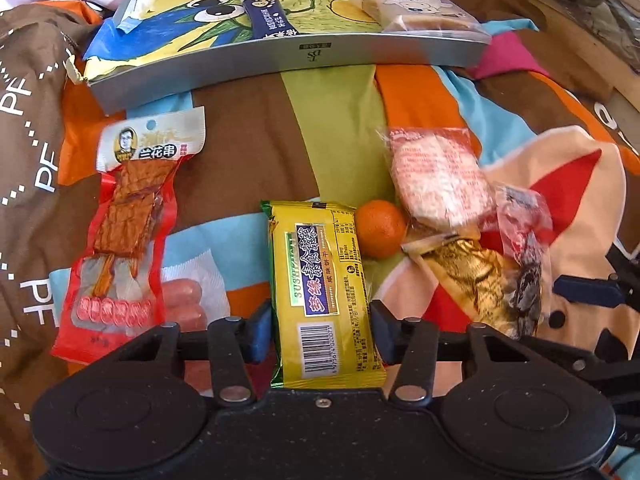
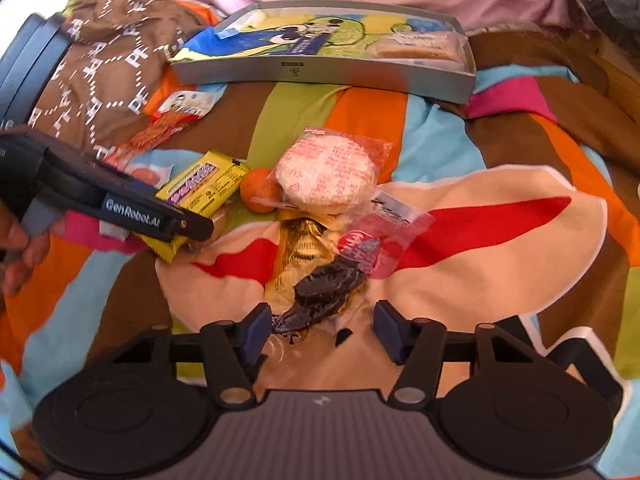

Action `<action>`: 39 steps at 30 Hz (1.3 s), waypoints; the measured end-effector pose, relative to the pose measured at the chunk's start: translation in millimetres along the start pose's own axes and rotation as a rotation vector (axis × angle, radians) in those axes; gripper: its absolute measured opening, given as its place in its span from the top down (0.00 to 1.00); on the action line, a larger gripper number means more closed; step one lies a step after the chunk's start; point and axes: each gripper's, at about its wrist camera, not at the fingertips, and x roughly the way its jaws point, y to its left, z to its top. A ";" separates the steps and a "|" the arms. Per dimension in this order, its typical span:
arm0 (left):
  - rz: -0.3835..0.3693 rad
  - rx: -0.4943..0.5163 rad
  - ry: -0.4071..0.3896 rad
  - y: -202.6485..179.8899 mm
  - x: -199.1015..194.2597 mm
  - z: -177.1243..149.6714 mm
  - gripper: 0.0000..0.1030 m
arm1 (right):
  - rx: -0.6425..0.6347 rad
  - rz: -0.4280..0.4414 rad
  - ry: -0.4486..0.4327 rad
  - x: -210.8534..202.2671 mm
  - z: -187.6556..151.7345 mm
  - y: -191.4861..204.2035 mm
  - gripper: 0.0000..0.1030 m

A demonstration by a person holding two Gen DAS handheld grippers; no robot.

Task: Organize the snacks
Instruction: 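Grasp the yellow wafer pack with the left tool while the right tool grasps the dried meat pack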

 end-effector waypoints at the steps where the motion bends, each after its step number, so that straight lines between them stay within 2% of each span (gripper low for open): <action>1: 0.001 0.008 -0.001 -0.1 -0.1 -0.3 0.50 | -0.015 -0.002 -0.005 -0.7 -1.3 0.7 0.41; 6: 0.031 0.042 -0.006 -2.6 -1.0 -0.6 0.42 | -0.020 -0.001 -0.017 2.2 2.7 4.0 0.33; 13: 0.056 0.043 -0.018 -2.5 2.8 5.2 0.38 | 0.012 -0.001 -0.036 12.3 15.3 8.0 0.31; 15: 0.057 0.058 -0.025 -3.7 2.9 4.9 0.41 | 0.006 -0.008 -0.031 16.4 16.5 10.7 0.39; 16: 0.049 0.067 -0.028 -4.4 2.5 4.0 0.46 | -0.005 -0.006 -0.031 17.4 16.4 12.3 0.40; 20: 0.033 0.075 -0.030 -4.8 0.0 1.5 0.49 | -0.057 0.015 -0.050 14.2 13.2 19.8 0.45; 21: 0.027 0.066 -0.029 -3.1 -0.6 0.8 0.50 | -0.071 0.023 -0.053 13.1 12.3 22.1 0.57; 28: -0.005 0.040 -0.012 4.3 -12.0 -9.8 0.50 | -0.148 0.066 -0.058 5.2 5.2 30.6 0.59; 32: -0.032 0.045 0.019 5.3 -22.3 -21.7 0.53 | -0.109 0.080 -0.018 5.1 4.9 26.0 0.56; 39: -0.065 0.106 0.060 -3.1 -29.1 -42.7 0.51 | -0.023 0.106 0.030 11.3 4.6 18.7 0.42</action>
